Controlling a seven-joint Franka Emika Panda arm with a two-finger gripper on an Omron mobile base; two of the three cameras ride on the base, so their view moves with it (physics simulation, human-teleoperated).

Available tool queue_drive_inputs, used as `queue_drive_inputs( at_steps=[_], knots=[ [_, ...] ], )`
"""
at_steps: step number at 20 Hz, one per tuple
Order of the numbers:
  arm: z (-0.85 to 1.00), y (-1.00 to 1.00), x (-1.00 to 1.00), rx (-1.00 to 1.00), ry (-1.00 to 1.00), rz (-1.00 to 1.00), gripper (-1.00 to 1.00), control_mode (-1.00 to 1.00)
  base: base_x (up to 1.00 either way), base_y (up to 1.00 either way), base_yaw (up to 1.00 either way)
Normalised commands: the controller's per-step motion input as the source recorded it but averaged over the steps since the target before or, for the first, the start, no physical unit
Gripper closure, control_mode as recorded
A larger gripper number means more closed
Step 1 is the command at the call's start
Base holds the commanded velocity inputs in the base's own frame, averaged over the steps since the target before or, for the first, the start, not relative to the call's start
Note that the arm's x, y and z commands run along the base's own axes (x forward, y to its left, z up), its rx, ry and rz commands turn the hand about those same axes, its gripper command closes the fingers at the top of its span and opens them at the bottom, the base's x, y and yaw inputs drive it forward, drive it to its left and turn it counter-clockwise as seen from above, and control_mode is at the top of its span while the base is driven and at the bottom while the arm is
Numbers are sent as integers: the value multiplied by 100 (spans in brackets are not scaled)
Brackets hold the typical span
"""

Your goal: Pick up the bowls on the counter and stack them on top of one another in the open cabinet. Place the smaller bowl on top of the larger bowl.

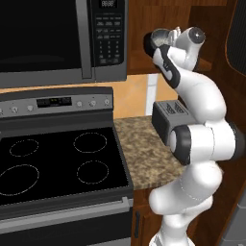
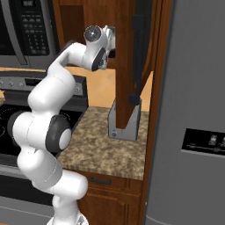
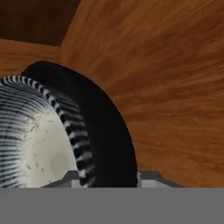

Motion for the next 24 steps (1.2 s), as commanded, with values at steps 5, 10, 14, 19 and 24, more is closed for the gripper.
queue_drive_inputs(
  at_steps=[5,10,14,19,24],
  knots=[
    [0,7,0,0,-28,0,-100,-100,0,0,0],
    [14,2,-61,0,-30,0,-100,-100,0,0,0],
    [29,1,-83,0,-25,0,-100,-100,0,0,0],
    [13,0,-98,0,-7,0,-100,-100,0,0,0],
    [4,6,-77,-3,13,0,-100,-100,0,0,0]
  ],
)
